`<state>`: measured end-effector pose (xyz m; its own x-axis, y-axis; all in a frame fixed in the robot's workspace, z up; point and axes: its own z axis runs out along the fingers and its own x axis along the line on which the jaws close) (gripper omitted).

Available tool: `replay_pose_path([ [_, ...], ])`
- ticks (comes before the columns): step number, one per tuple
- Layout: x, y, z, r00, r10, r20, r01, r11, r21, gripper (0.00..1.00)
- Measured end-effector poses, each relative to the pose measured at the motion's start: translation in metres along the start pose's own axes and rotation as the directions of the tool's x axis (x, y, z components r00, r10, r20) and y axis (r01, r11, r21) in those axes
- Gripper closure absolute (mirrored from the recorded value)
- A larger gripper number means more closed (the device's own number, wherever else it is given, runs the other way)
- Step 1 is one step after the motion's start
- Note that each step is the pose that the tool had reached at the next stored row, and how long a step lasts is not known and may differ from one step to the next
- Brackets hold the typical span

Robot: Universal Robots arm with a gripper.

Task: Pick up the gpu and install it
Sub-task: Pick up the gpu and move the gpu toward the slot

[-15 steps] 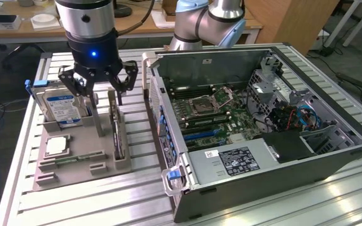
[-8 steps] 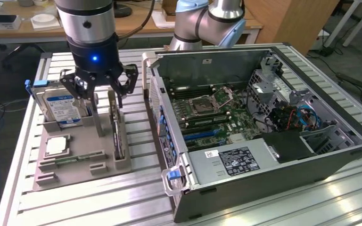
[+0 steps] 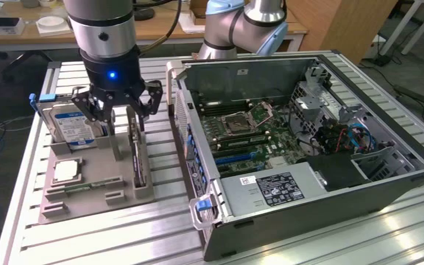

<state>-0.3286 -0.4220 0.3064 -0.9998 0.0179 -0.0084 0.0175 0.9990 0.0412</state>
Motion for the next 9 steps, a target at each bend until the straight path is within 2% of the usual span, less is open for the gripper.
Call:
replay_pose_path([
  [5, 0.0, -0.0048, 0.0048, 1.0, 0.001, 0.0003, -0.001, 1.0, 0.0017, 0.41],
  [9, -0.001, -0.0056, 0.0111, 1.0, 0.001, 0.0001, -0.001, 1.0, 0.0019, 0.41],
])
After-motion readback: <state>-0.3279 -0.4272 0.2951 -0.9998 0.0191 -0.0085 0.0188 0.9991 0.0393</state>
